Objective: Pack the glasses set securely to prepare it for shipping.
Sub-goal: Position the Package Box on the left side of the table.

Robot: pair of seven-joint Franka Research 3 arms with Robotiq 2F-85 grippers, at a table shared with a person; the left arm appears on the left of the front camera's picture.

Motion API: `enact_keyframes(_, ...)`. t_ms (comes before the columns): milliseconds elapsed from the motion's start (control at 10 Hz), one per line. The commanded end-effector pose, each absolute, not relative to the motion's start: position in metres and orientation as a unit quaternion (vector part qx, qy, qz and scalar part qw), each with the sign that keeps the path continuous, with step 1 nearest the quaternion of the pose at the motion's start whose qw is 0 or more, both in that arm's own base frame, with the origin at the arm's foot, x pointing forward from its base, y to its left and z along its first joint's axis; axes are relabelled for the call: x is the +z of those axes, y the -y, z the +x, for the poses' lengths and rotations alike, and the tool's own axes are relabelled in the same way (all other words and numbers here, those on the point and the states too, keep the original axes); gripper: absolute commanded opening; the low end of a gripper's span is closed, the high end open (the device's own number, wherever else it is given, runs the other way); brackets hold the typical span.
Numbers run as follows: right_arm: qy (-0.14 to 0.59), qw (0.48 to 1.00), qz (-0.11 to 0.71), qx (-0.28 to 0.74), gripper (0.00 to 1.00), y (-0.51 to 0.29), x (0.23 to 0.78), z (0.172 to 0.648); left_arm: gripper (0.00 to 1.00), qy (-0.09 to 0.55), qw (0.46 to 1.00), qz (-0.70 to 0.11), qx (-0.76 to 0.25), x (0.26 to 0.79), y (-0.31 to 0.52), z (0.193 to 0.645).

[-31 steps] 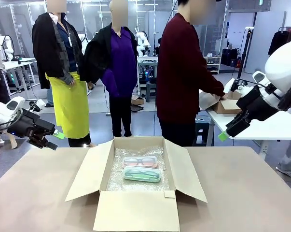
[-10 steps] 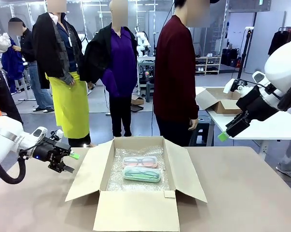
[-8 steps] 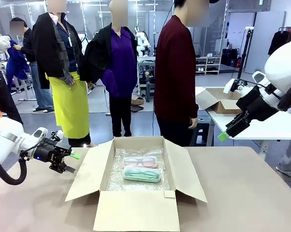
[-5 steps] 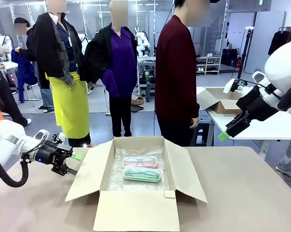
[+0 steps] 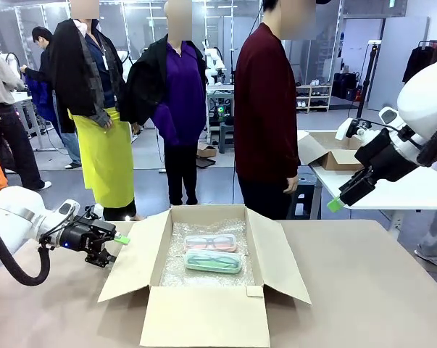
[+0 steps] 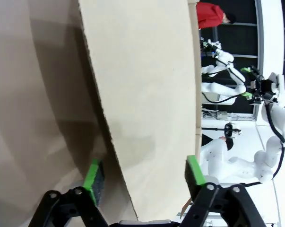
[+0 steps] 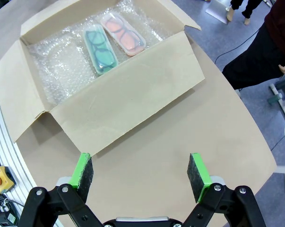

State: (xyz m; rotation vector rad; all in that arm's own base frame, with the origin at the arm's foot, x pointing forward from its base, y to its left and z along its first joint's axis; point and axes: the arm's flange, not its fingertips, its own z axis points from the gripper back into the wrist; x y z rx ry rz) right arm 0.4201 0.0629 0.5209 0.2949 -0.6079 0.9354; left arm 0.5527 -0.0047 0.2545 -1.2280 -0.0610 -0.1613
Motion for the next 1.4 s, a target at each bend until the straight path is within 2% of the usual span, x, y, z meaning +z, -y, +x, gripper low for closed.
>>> enact_keyframes(0, 0.28, 0.841, 0.137, 0.442, 1.0, -0.065, 0.525, 0.42, 0.22, 0.026, 0.79, -0.608, -0.071, 0.258, 0.002, 0.556)
enact_keyframes(100, 0.28, 0.841, 0.137, 0.442, 1.0, -0.065, 0.525, 0.42, 0.0, 0.019, 0.785, -0.615, -0.075, 0.261, 0.002, 0.554)
enact_keyframes(300, 0.28, 0.841, 0.137, 0.442, 1.0, -0.065, 0.525, 0.42, 0.0, 0.028, 0.781, -0.619, -0.077, 0.27, -0.001, 0.553)
enact_keyframes(400, 0.28, 0.841, 0.137, 0.442, 1.0, -0.065, 0.525, 0.42, 0.04, 0.032, 0.78, -0.62, -0.08, 0.273, -0.002, 0.552)
enact_keyframes(500, 0.28, 0.841, 0.137, 0.442, 1.0, -0.065, 0.525, 0.42, 0.0, 0.032, 0.778, -0.622, -0.081, 0.275, -0.004, 0.552)
enact_keyframes(1300, 0.28, 0.841, 0.137, 0.442, 1.0, -0.065, 0.525, 0.42, 0.0, 0.013, 0.756, -0.649, -0.091, 0.304, -0.017, 0.539)
